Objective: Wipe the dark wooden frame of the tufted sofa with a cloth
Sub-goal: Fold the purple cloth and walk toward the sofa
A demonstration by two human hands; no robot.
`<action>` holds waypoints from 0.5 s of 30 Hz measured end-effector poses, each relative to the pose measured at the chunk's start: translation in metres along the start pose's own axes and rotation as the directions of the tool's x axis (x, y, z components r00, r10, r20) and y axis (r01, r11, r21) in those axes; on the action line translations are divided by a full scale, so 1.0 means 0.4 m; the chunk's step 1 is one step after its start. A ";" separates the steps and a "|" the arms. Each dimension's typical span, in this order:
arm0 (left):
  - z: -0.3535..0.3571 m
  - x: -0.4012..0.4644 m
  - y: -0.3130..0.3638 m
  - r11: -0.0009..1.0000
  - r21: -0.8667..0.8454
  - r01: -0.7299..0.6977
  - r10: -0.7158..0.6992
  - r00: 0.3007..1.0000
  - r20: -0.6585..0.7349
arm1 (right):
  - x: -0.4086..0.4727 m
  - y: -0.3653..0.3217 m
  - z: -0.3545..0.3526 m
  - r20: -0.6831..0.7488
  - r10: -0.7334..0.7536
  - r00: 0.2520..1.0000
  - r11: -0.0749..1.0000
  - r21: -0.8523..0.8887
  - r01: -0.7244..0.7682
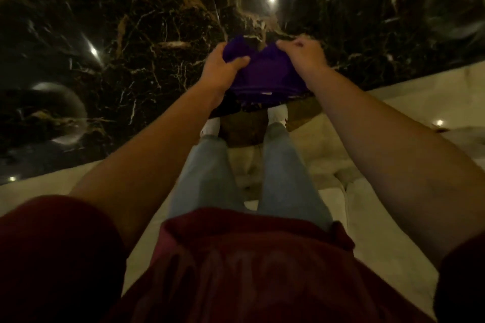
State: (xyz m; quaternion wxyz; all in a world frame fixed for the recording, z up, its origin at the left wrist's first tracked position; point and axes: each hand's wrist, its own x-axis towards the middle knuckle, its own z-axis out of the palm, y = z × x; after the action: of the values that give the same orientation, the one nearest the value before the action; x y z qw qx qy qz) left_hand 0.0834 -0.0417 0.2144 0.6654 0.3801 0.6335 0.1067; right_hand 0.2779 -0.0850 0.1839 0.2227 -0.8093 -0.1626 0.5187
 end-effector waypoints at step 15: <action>0.158 -0.332 0.064 0.982 0.137 -0.132 0.042 0.852 0.522 | -0.429 0.344 -0.035 -0.337 0.288 0.897 0.783 0.622 -0.017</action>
State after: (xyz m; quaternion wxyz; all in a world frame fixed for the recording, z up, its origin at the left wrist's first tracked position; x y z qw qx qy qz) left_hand 0.1275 -0.1302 0.3263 0.7709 0.4778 0.4206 -0.0226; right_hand 0.2249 -0.2892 0.2479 0.4547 -0.7968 0.1302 0.3761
